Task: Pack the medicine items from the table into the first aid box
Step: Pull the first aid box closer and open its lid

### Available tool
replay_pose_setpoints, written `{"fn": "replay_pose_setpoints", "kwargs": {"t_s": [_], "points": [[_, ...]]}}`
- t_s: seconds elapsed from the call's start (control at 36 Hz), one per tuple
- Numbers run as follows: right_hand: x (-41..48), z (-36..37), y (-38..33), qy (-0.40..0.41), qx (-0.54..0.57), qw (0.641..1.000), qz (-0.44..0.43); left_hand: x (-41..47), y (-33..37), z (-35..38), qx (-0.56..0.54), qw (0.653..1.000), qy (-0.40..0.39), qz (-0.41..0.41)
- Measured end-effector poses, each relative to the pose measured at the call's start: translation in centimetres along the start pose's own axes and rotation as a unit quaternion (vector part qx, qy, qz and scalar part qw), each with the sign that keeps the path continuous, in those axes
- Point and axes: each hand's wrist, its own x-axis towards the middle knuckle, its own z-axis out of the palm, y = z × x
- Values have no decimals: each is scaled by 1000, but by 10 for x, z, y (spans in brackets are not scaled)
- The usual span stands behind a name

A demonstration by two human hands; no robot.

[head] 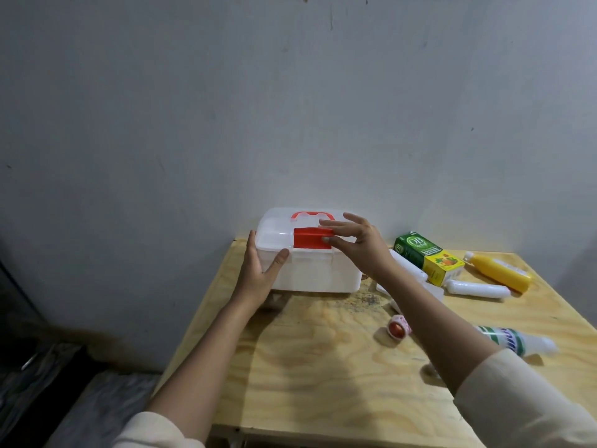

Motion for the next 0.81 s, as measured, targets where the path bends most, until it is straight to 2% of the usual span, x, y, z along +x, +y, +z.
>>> {"fn": "replay_pose_setpoints", "kwargs": {"t_s": [0.14,0.36,0.67,0.81], "points": [[-9,7,3,34,3,999,-11,-9,-2,2,-16,1000,8,5],[-7,1,-4,31,50,998,10,-13,-6,7,-10,999,33,24],[20,-34,-28,-20,116,992,39,3,13,-3,22,1000,6,-4],[39,-46,-31,3,124,991,51,14,9,-7,74,997,-26,0]]}}
